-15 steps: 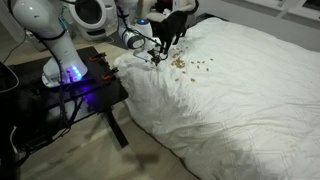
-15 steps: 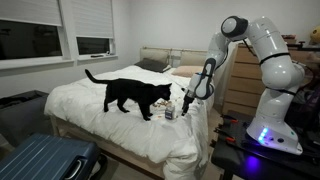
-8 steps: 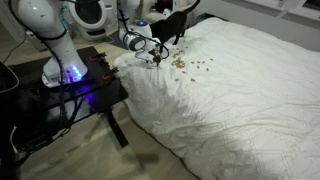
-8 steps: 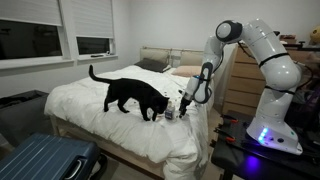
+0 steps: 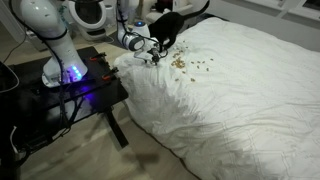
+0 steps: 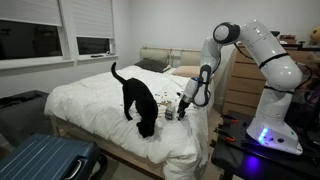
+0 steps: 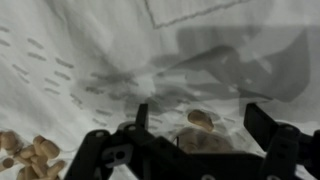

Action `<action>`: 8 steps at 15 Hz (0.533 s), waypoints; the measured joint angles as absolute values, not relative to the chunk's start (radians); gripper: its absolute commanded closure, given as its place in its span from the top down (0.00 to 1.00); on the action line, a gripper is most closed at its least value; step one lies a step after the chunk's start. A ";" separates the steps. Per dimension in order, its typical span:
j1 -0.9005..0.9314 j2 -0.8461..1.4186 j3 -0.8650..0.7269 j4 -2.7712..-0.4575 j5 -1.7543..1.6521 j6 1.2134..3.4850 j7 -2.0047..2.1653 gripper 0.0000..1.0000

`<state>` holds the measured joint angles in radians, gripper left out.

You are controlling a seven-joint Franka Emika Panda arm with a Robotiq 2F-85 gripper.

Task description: Pick up some of the objects on the bed and place them in the jar

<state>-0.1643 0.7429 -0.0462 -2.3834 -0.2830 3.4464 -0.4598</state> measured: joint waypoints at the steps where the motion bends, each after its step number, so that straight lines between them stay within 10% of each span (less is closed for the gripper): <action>1: -0.158 0.747 -0.052 -2.383 -0.283 3.451 -0.460 0.68; 4: -0.152 0.752 -0.056 -2.376 -0.283 3.452 -0.460 0.42; 6: -0.151 0.753 -0.057 -2.369 -0.283 3.452 -0.460 0.80; 8: -0.150 0.753 -0.059 -2.362 -0.283 3.452 -0.459 0.82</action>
<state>-0.1496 0.7531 -0.0585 -2.3625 -0.2830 3.4517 -0.4595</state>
